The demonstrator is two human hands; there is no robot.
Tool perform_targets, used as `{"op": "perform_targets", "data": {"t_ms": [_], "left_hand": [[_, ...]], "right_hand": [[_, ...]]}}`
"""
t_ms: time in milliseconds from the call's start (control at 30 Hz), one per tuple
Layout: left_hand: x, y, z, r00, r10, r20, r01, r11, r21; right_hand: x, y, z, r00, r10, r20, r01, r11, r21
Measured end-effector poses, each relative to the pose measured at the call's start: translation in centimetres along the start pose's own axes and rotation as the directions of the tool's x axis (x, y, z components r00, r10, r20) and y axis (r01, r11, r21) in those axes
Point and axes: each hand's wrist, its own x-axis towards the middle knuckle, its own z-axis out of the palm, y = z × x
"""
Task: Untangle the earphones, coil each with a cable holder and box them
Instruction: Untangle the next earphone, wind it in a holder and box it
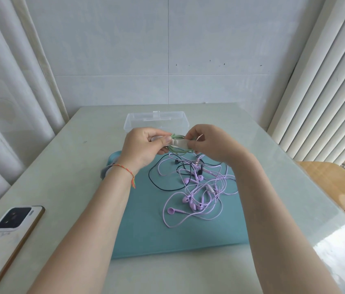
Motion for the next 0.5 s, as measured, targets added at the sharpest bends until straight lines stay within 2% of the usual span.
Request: {"op": "perform_targets", "data": {"t_ms": [67, 133, 300, 500], "left_hand": [[0.0, 0.1, 0.2, 0.999, 0.037, -0.012, -0.036, 0.996, 0.085], [0.0, 0.2, 0.2, 0.998, 0.048, -0.028, -0.044, 0.992, 0.118], [0.0, 0.5, 0.0, 0.998, -0.040, -0.057, 0.040, 0.999, 0.001], [-0.1, 0.6, -0.2, 0.994, -0.076, -0.083, 0.079, 0.996, 0.032]], "right_hand": [[0.3, -0.1, 0.6, 0.999, -0.027, -0.027, 0.023, 0.986, -0.166], [0.6, -0.3, 1.0, 0.997, -0.045, -0.068, 0.027, 0.969, -0.246], [0.3, -1.1, 0.8, 0.986, -0.110, -0.128, 0.062, 0.943, -0.328], [0.2, -2.4, 1.3, 0.990, -0.140, -0.025, 0.112, 0.879, -0.464]]}}
